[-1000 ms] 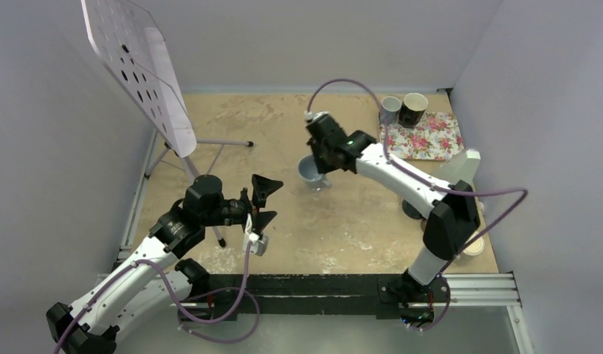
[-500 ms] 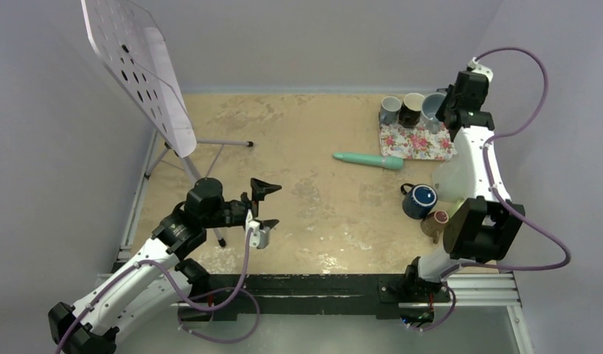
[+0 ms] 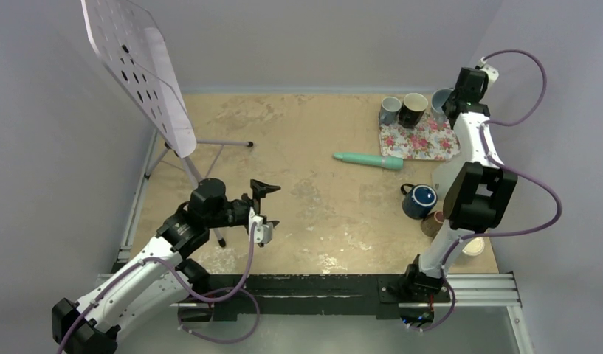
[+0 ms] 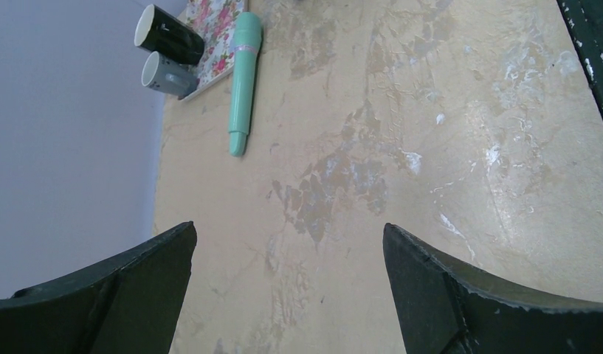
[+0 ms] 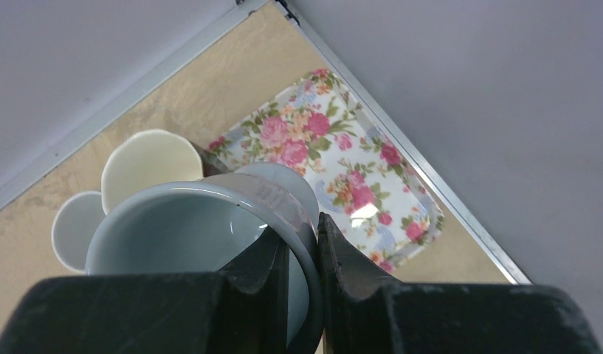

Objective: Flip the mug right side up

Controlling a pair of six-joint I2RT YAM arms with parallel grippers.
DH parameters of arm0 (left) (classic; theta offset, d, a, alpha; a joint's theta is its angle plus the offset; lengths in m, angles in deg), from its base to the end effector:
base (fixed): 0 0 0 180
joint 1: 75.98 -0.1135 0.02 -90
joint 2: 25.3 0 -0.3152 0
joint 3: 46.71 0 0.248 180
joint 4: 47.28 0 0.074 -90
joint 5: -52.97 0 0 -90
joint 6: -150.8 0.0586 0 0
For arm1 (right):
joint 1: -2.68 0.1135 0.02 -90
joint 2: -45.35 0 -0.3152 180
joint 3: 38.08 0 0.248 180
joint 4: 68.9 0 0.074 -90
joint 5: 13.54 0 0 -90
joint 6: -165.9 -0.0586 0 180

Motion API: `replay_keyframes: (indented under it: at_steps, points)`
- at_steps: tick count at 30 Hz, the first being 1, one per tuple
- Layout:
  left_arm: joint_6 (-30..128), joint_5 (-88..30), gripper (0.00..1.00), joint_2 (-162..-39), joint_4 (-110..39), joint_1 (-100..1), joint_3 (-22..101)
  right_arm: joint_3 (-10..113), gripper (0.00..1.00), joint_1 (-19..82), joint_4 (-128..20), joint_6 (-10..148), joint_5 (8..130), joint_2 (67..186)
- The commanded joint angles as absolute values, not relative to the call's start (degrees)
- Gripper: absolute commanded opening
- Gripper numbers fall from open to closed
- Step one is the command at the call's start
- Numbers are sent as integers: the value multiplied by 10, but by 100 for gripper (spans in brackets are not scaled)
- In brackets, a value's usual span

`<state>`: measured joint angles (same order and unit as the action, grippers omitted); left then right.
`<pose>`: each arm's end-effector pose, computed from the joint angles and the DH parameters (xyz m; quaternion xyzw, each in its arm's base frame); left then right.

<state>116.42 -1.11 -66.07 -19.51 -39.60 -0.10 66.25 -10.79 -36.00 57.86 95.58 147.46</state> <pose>0.0929 -0.1111 0.2992 0.6870 0.4235 -0.1630 0.5676 0.4285 -0.1224 0.3653 0.3118 0.8024 -0.1247 0.4933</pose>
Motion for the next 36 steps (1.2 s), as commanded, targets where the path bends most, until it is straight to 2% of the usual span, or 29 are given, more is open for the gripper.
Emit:
replay_keyframes:
  at_steps: [1,16,24,36]
  points:
    - [1143,-6,100,-669,-218,-402,-5,732,0,-120,-430,549,937,1521]
    - [1141,-4,100,-692,-242,-407,-9,811,0,-145,-437,525,941,1594]
    - [1133,1,100,-688,-252,-407,-23,735,0,-109,-454,539,999,1517]
    - [1133,6,100,-680,-258,-406,-30,767,0,-122,-454,453,983,1583]
